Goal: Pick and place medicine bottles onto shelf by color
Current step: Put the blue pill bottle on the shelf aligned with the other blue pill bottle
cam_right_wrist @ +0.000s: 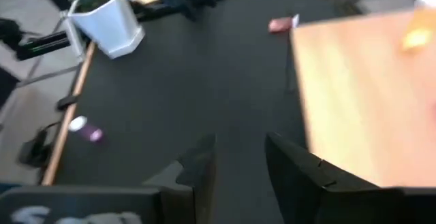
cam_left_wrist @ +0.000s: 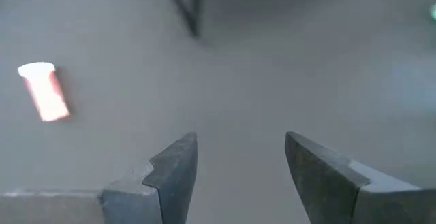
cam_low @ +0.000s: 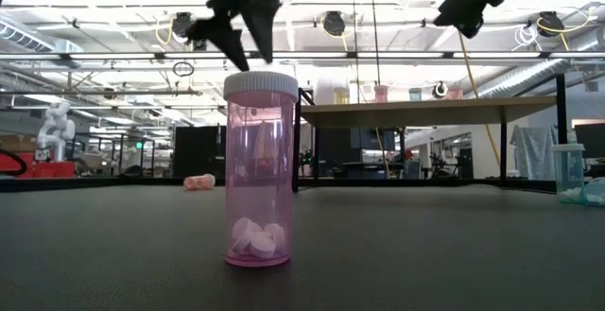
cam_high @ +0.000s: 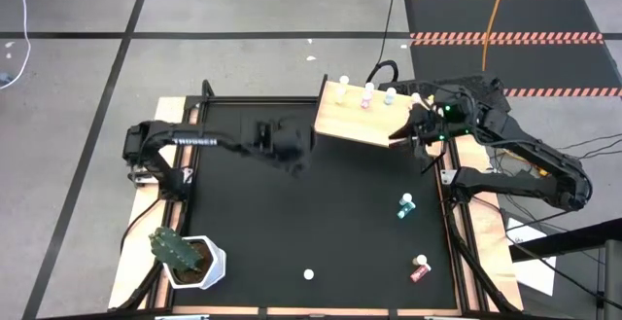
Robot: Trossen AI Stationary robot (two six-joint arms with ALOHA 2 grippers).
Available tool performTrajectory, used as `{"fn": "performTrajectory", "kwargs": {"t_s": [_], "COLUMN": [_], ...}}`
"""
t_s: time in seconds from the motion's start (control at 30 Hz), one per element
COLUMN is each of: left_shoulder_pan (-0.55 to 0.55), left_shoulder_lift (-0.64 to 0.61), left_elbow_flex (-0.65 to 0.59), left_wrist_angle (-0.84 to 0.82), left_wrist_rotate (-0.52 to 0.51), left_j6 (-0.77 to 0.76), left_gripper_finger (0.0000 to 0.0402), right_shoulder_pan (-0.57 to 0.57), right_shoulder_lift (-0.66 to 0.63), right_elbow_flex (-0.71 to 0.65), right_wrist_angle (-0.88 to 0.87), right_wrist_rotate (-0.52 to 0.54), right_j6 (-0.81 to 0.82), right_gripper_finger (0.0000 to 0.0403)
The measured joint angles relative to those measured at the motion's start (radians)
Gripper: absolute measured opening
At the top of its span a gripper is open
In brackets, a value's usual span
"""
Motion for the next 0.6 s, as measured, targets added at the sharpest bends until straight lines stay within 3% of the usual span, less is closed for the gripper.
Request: {"fn": "performTrajectory", "kwargs": {"t_s": [0.13, 0.33, 0.47, 0.6], "left_shoulder_pan": [-0.114, -0.18, -0.202, -0.22], "left_shoulder_lift": [0.0, 0.024, 0.064, 0.109], "left_elbow_flex": [0.0, 0.0, 0.0, 0.001], "left_wrist_angle": [0.129, 0.502, 0.641, 0.697], "left_wrist_rotate": [-0.073, -0.127, -0.122, -0.121], "left_j6": [0.032, 0.322, 0.457, 0.32], "left_gripper_finger": [0.0223, 0.0223, 0.0223, 0.0223], "right_shoulder_pan": [0.056, 0.229, 0.391, 0.565], "right_shoulder_lift": [-0.005, -0.024, -0.025, -0.054], "right_elbow_flex": [-0.002, -0.002, -0.013, -0.066], "right_wrist_angle": [-0.089, -0.115, -0.275, -0.392], "right_wrist_rotate": [-0.004, 0.19, 0.367, 0.457], "right_j6": [0.027, 0.245, 0.565, 0.93], "right_gripper_finger": [0.0133, 0.0136, 0.0137, 0.0137]}}
